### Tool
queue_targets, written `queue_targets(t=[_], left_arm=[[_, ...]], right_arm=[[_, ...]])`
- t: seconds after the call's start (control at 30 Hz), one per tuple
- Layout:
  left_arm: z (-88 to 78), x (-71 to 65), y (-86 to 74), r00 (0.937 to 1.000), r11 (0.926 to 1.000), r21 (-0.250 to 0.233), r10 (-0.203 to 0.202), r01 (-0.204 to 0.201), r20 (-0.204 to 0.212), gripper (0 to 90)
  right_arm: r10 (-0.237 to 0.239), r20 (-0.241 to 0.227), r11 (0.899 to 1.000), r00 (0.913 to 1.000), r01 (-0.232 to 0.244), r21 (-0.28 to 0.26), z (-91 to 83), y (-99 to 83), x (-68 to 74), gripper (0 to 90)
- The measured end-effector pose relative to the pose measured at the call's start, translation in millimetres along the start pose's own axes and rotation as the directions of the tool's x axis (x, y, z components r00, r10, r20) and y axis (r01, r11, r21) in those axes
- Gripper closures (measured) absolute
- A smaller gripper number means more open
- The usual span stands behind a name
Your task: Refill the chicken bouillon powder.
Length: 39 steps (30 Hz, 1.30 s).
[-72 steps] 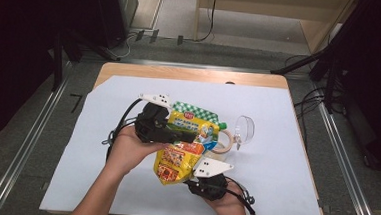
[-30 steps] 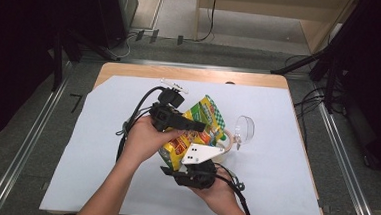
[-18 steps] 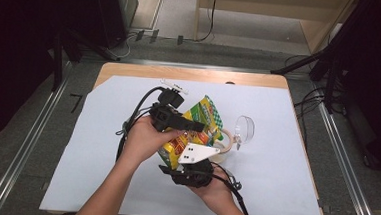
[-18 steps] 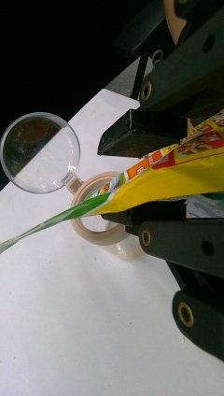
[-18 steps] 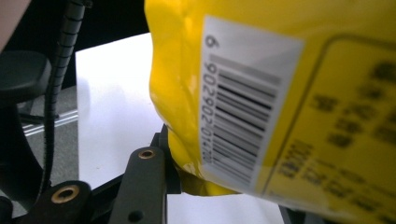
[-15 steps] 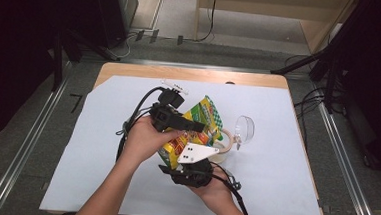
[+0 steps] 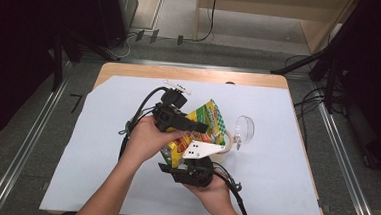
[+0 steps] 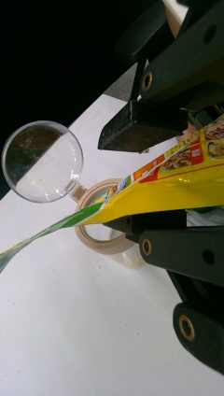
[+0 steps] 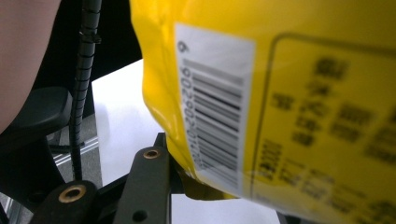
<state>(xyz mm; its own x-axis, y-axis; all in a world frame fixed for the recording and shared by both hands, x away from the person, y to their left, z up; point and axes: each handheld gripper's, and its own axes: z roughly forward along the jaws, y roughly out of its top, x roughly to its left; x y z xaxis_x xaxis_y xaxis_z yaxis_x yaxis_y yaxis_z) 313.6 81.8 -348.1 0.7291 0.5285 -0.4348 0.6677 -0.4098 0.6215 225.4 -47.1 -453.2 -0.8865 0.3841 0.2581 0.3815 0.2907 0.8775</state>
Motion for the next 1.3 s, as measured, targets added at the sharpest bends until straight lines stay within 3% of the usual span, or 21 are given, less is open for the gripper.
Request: queue_targets(t=[0.23, 0.33, 0.37, 0.4, 0.57, 1.07, 1.3], left_arm=[[0.1, 0.7, 0.6, 0.9999, 0.9999, -0.011, -0.008, 0.008, -0.011, 60.4], [2.3, 1.9, 0.6, 0.9998, 1.0000, 0.000, -0.003, 0.003, -0.022, 65.3], [1.4, 2.7, 0.8, 0.9998, 1.0000, -0.002, -0.003, 0.003, -0.021, 66.0], [0.3, 3.0, 0.9, 0.9997, 1.0000, -0.004, -0.003, 0.003, -0.023, 66.8], [0.3, 2.7, 0.9, 0.9997, 1.0000, -0.003, 0.000, 0.000, -0.026, 69.7], [-5.0, -6.0, 3.4, 0.9996, 0.9993, -0.035, 0.013, -0.014, -0.026, 59.6], [-2.7, 0.5, 16.9, 0.9993, 0.9996, 0.027, -0.008, 0.009, -0.037, 67.8]], right_arm=[[0.022, 0.004, 1.000, 0.9998, -0.022, -0.001, -2.1, 2.1, -2.3, 66.4], [0.012, 0.008, 1.000, 0.9999, -0.012, 0.013, -0.3, 1.7, -0.1, 58.9], [-0.053, 0.028, 0.998, 0.9982, 0.052, 0.034, 2.4, 1.1, 4.3, 55.4], [-0.074, 0.032, 0.997, 0.9967, 0.073, 0.039, 2.8, 0.8, 6.5, 56.1], [-0.134, 0.055, 0.990, 0.9895, 0.131, 0.054, 2.2, 1.5, 7.4, 65.8], [-0.063, 0.028, 0.998, 0.9976, 0.062, 0.024, -2.2, 7.1, 7.0, 67.4], [-0.042, 0.019, 0.999, 0.9989, 0.042, 0.028, -2.4, 13.7, 4.4, 66.9]])
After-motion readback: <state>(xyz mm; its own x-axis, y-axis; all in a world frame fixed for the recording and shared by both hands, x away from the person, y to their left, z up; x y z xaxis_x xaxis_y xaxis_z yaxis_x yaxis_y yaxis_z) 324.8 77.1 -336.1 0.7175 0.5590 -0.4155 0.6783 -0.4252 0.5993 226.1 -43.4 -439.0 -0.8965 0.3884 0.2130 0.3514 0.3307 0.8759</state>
